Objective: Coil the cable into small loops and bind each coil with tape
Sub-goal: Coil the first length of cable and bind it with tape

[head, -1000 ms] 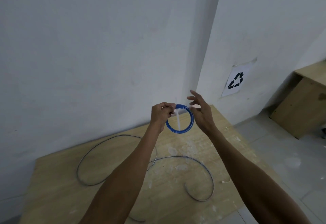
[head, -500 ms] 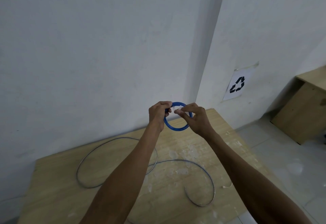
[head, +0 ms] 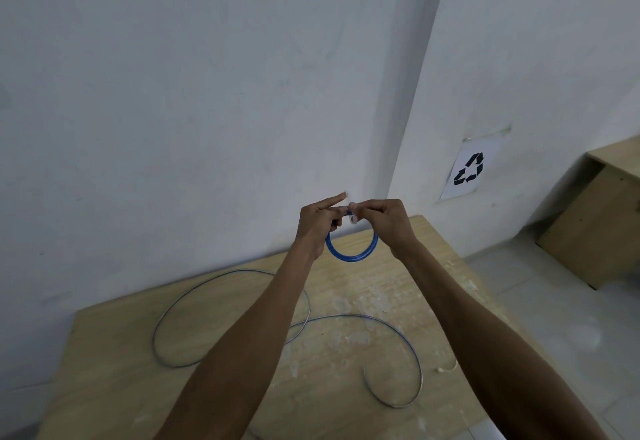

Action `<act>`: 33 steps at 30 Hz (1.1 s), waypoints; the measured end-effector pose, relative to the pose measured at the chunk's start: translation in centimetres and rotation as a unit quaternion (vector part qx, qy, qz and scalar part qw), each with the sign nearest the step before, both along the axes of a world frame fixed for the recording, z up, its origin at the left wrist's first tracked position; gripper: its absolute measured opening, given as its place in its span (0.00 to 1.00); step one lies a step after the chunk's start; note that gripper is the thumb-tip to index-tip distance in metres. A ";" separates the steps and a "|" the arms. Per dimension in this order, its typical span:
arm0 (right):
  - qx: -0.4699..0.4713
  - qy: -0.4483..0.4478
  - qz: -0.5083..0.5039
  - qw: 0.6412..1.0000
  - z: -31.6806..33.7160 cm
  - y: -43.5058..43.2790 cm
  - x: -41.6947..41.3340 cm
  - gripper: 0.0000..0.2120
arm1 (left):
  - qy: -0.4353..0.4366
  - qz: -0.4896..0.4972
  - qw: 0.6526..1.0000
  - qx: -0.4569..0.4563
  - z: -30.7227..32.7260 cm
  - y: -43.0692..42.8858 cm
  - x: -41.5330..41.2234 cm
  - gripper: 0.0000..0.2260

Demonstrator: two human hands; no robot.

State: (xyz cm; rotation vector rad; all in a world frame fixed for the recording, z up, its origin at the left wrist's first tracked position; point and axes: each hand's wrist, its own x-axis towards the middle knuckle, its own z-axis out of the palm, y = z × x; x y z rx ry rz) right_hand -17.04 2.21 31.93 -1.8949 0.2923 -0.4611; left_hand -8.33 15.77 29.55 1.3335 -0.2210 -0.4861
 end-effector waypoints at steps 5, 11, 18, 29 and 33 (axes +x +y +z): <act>0.035 -0.008 -0.011 0.999 0.4 0.2 -0.1 0.11 | -0.040 0.002 0.999 0.010 0.4 0.2 -0.3 0.18; 0.046 -0.007 -0.008 0.999 0.5 0.6 -0.3 0.13 | -0.083 -0.003 0.996 0.031 0.3 0.3 -0.4 0.17; 0.060 0.000 -0.013 0.998 0.7 0.9 -0.6 0.14 | -0.078 0.018 0.996 0.033 0.1 0.3 -0.8 0.15; 0.082 0.009 -0.027 0.996 1.5 1.0 -0.7 0.14 | -0.105 0.002 0.994 0.030 0.1 0.1 -0.5 0.16; 0.098 0.020 -0.032 0.994 1.6 0.9 -0.6 0.15 | -0.117 -0.004 0.993 0.028 0.1 0.3 -0.4 0.17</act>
